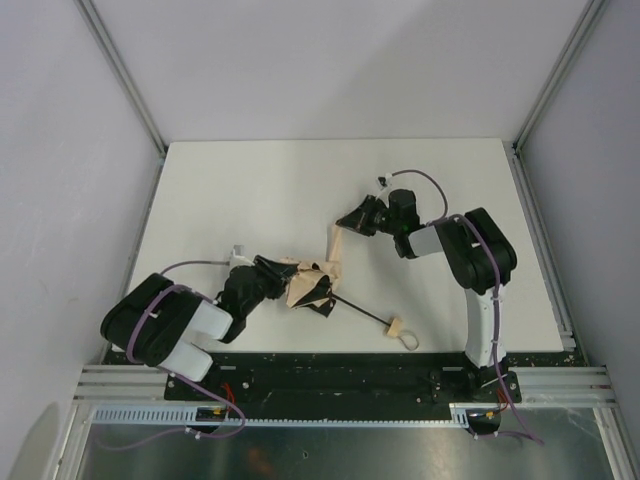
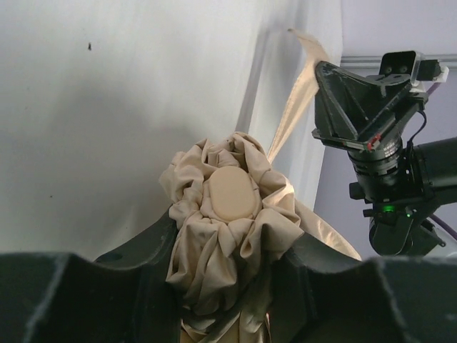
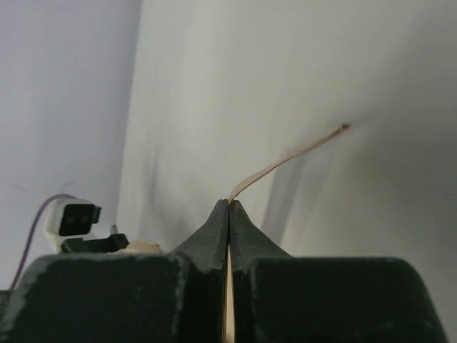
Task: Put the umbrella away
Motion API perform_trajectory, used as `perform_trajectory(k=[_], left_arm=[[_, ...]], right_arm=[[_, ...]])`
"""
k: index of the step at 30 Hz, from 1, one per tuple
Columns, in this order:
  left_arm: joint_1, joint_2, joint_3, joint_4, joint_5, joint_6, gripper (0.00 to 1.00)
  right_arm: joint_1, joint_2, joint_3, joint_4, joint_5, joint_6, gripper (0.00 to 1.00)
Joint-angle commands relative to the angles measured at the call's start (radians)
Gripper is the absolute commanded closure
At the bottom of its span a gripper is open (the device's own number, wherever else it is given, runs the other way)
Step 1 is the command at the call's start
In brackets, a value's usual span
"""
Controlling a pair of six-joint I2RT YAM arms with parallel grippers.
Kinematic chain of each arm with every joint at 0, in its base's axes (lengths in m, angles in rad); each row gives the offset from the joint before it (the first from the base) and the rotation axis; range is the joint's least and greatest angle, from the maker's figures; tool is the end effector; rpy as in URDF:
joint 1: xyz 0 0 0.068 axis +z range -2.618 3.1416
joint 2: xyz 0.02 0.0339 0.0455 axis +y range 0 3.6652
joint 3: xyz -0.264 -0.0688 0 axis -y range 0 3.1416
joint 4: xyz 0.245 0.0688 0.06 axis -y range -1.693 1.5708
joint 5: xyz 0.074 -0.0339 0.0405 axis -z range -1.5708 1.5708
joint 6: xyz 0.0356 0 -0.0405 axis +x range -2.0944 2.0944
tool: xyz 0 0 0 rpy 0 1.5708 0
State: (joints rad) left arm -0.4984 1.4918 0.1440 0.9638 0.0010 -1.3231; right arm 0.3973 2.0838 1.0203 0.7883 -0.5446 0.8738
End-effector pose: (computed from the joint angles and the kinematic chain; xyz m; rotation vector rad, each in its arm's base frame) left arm 0.1875 -0.1021 0.1100 -0.8631 1.9749 -1.1490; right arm 0.3816 0.1801 0.1301 0.0613 2.0419 1.3470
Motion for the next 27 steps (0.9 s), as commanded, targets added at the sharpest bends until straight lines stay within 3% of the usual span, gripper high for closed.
perform_trajectory(k=[1, 12, 20, 27], left_arm=[[-0.021, 0.052, -0.019, -0.079, 0.018, 0.061, 1.00], [-0.030, -0.112, 0.078, -0.076, 0.142, 0.168, 1.00], [-0.010, -0.175, 0.091, -0.076, 0.126, 0.129, 1.00], [0.062, 0.018, 0.049, 0.293, 0.116, -0.055, 1.00]], right_arm=[[-0.009, 0.029, 0.100, -0.163, 0.027, -0.132, 1.00], [0.088, 0.121, 0.306, -0.113, -0.033, 0.020, 1.00], [0.106, 0.078, 0.377, -0.131, 0.003, 0.040, 1.00], [0.096, 0.097, 0.435, -0.245, 0.004, -0.009, 1.00]])
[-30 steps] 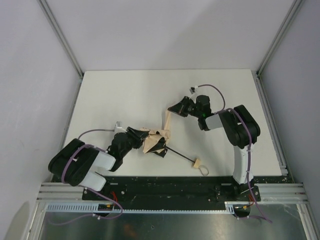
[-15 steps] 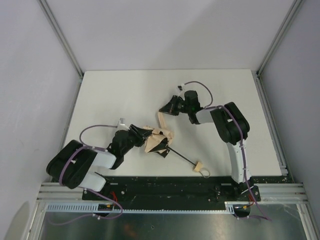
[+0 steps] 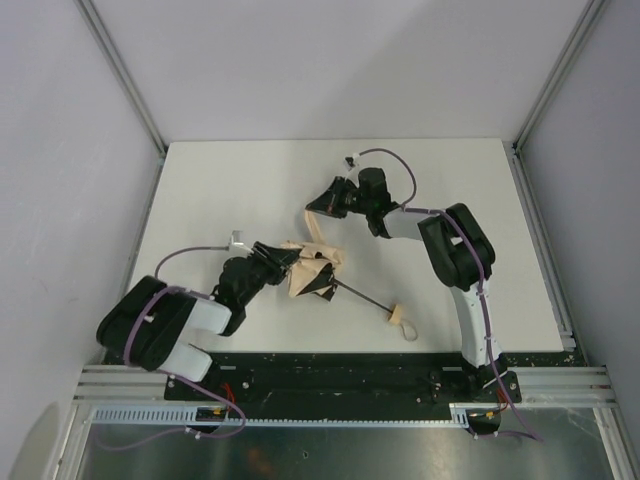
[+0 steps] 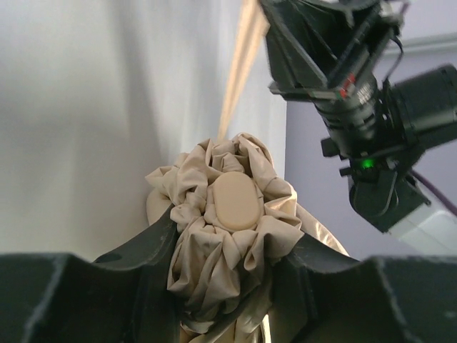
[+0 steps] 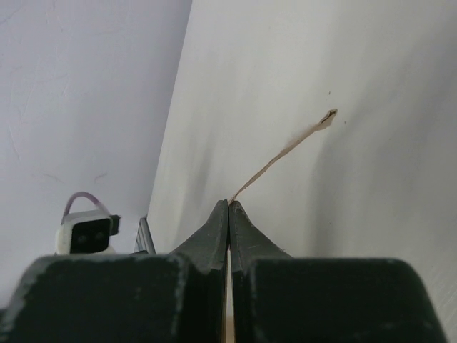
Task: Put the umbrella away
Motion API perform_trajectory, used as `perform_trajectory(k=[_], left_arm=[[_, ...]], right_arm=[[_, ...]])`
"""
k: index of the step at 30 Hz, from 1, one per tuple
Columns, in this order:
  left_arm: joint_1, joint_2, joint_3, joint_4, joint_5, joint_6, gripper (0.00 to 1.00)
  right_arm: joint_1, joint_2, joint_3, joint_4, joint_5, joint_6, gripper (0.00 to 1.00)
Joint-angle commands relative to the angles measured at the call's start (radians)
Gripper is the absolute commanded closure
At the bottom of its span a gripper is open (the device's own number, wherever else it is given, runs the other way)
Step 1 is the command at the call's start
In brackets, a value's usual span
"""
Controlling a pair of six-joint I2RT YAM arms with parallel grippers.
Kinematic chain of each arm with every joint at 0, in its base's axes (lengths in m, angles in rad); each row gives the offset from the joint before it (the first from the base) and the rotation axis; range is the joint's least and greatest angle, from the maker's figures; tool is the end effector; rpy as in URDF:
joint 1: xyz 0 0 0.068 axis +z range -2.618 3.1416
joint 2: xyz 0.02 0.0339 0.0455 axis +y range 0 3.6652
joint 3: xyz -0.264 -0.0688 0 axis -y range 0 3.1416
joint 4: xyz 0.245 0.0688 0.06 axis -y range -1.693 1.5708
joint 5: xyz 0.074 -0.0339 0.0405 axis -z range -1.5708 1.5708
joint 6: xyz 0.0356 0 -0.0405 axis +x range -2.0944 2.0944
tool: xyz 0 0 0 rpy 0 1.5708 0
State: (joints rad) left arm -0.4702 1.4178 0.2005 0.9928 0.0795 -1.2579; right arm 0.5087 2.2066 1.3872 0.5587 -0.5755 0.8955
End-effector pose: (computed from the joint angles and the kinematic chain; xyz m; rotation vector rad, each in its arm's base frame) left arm 0.2016 -0.1056 0.1410 -0.7068 1.8657 -1.2607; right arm 0.4170 0.2547 0.1611 -0.0624 2.0684 1.4571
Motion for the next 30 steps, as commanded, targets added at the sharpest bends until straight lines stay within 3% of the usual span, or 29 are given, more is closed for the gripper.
perform_trajectory(k=[1, 11, 17, 19, 23, 25, 27, 30], left_arm=[[0.036, 0.119, 0.000, 0.291, 0.037, -0.134, 1.00], [-0.062, 0.326, -0.061, 0.311, -0.114, -0.136, 1.00], [-0.065, 0.425, -0.106, 0.326, -0.138, -0.155, 1.00], [-0.065, 0.427, -0.109, 0.326, -0.136, -0.150, 1.00], [-0.064, 0.420, -0.120, 0.326, -0.130, -0.145, 1.00], [-0.060, 0.415, -0.123, 0.328, -0.127, -0.138, 1.00], [-0.056, 0.408, -0.126, 0.326, -0.126, -0.134, 1.00], [-0.052, 0.409, -0.124, 0.325, -0.119, -0.141, 1.00]], right_arm=[[-0.016, -0.028, 0.070, -0.033, 0.042, -0.040, 1.00], [-0.011, 0.048, 0.172, -0.427, 0.239, -0.245, 1.00], [-0.019, 0.107, 0.275, -0.649, 0.287, -0.378, 0.92], [-0.032, 0.152, 0.381, -0.830, 0.311, -0.444, 0.83], [-0.076, 0.108, 0.441, -1.037, 0.294, -0.572, 0.38], [-0.088, 0.041, 0.426, -1.119, 0.319, -0.649, 0.23], [-0.069, -0.086, 0.334, -1.113, 0.378, -0.735, 0.14], [0.052, -0.335, 0.052, -0.947, 0.427, -0.878, 0.10]])
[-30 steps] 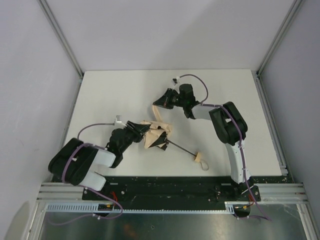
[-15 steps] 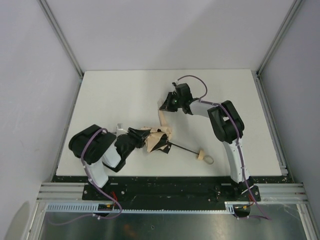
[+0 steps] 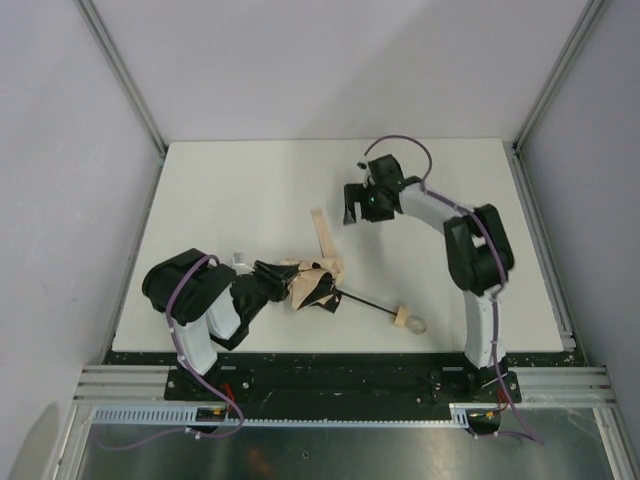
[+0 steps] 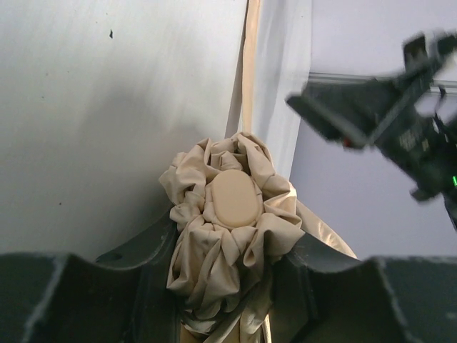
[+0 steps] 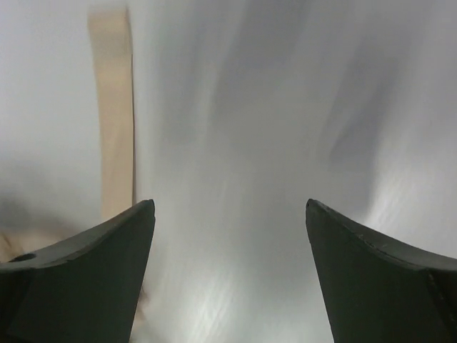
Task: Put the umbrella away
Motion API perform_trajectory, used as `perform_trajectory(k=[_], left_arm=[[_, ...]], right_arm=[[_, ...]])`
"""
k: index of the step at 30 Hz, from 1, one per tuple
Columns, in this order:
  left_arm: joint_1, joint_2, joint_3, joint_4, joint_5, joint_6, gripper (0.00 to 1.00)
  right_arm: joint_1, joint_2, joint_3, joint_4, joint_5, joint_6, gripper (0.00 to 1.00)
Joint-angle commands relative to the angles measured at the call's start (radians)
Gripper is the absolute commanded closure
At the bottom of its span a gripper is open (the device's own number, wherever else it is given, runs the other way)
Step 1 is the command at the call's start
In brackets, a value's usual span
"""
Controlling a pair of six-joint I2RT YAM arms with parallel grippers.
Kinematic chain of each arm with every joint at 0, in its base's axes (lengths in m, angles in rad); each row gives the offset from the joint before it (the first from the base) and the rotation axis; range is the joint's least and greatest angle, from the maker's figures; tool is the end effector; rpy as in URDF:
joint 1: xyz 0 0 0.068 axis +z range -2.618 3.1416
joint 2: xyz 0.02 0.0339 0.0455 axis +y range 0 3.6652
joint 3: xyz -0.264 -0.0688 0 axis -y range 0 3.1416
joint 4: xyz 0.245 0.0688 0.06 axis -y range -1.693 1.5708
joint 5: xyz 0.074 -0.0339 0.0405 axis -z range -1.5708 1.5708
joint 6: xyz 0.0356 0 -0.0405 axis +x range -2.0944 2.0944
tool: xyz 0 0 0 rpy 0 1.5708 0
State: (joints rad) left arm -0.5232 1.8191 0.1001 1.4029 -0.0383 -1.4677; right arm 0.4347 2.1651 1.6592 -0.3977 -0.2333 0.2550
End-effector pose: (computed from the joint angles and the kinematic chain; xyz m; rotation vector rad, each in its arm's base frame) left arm 0.1845 -0.1048 0.0842 -0.9881 1.8699 -1.2644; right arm 0.4305 0.2090 0.1807 -0.3294 2.5110 0.5755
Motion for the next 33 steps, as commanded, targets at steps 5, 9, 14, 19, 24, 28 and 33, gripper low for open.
perform_trajectory(k=[5, 9, 14, 19, 24, 28, 33], left_arm=[[0.013, 0.015, -0.019, -0.089, 0.024, 0.057, 1.00], [0.022, 0.000, -0.011, -0.111, 0.030, 0.054, 1.00], [0.027, -0.043, 0.013, -0.180, 0.070, 0.050, 1.00], [0.040, -0.120, 0.055, -0.318, 0.103, 0.048, 1.00], [0.054, -0.183, 0.114, -0.501, 0.134, 0.052, 1.00], [0.065, -0.202, 0.157, -0.617, 0.170, 0.050, 1.00], [0.070, -0.249, 0.191, -0.716, 0.185, 0.047, 1.00]], right_arm=[[0.415, -0.543, -0.543, 0.248, 0.322, -0.477, 0.10], [0.565, -0.543, -0.608, 0.332, 0.495, -0.589, 0.12], [0.657, -0.476, -0.612, 0.427, 0.526, -0.682, 0.13], [0.661, -0.390, -0.596, 0.419, 0.495, -0.685, 0.15], [0.619, -0.307, -0.594, 0.434, 0.375, -0.593, 0.22], [0.599, -0.234, -0.577, 0.412, 0.353, -0.532, 0.43], [0.527, -0.145, -0.568, 0.366, 0.274, -0.448, 0.51]])
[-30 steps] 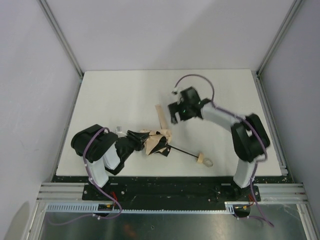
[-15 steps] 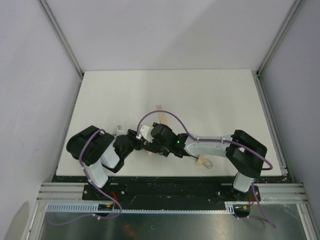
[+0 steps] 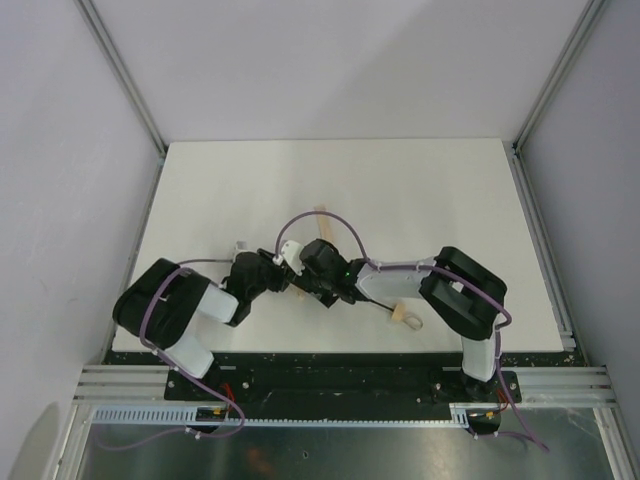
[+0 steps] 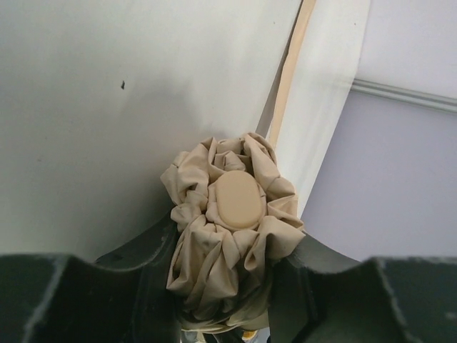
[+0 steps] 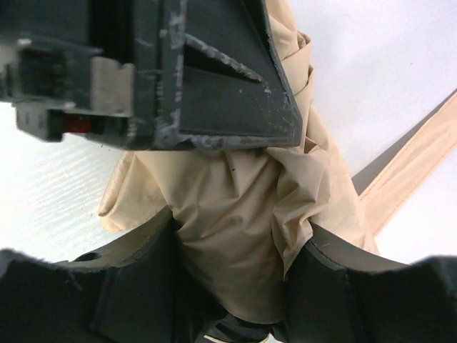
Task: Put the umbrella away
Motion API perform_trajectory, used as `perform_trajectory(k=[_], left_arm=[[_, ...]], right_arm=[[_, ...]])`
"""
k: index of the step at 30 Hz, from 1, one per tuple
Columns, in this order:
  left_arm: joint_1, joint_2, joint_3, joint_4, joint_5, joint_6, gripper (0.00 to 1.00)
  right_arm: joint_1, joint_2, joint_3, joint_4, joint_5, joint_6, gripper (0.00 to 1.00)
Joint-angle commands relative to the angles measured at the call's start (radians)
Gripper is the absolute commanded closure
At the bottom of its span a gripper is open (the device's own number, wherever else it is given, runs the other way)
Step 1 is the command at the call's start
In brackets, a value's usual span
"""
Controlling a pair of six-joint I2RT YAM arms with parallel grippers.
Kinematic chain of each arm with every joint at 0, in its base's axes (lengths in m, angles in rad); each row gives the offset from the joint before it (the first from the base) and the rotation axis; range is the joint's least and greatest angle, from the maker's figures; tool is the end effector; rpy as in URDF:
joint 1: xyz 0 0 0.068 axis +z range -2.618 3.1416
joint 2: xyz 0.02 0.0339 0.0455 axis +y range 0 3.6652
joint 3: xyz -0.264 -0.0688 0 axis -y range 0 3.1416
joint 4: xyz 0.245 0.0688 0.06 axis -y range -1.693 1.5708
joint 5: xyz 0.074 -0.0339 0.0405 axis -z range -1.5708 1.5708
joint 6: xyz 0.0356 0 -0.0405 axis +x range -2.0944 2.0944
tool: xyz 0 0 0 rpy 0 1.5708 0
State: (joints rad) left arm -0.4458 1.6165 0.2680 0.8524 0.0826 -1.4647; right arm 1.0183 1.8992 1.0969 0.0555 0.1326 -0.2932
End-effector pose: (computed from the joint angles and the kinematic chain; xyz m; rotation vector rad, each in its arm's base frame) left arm 0.2161 -0.1065 0.0994 -1.0804 2.0510 -1.1827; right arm 0.2133 0.3370 0.1547 -1.3602 1.8784 0.2154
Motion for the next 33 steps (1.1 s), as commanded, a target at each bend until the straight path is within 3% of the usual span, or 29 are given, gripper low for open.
perform_trajectory(k=[1, 3, 7, 9, 11, 14, 15, 17, 24, 33], left_arm=[[-0.004, -0.058, 0.033, -0.191, 0.067, 0.050, 1.00], [0.003, -0.077, 0.056, -0.244, 0.078, 0.062, 1.00], [0.018, -0.098, 0.088, -0.304, 0.096, 0.088, 1.00], [0.022, -0.104, 0.104, -0.317, 0.096, 0.124, 0.93], [0.024, -0.123, 0.112, -0.323, 0.080, 0.165, 0.72], [0.030, -0.159, 0.103, -0.327, 0.047, 0.209, 0.34], [0.034, -0.172, 0.097, -0.326, 0.045, 0.222, 0.17], [0.035, -0.200, 0.081, -0.326, 0.039, 0.241, 0.05], [-0.022, -0.198, 0.055, -0.324, 0.011, 0.262, 0.01], [-0.023, -0.085, 0.100, -0.309, -0.016, 0.225, 0.01]], right_arm=[[-0.073, 0.134, -0.003, -0.104, -0.106, 0.120, 0.50], [-0.103, 0.157, -0.002, -0.130, -0.169, 0.149, 0.54], [-0.122, 0.198, 0.000, -0.157, -0.250, 0.167, 0.85], [-0.134, 0.208, -0.001, -0.158, -0.313, 0.177, 0.96], [-0.150, 0.214, -0.002, -0.148, -0.383, 0.196, 0.99], [-0.190, 0.220, -0.001, -0.116, -0.510, 0.236, 1.00], [-0.203, 0.219, -0.001, -0.106, -0.550, 0.250, 1.00], [-0.238, 0.224, -0.002, -0.082, -0.650, 0.277, 1.00], [-0.325, 0.255, -0.001, 0.030, -0.959, 0.410, 1.00], [-0.365, 0.276, 0.000, 0.116, -1.144, 0.510, 1.00]])
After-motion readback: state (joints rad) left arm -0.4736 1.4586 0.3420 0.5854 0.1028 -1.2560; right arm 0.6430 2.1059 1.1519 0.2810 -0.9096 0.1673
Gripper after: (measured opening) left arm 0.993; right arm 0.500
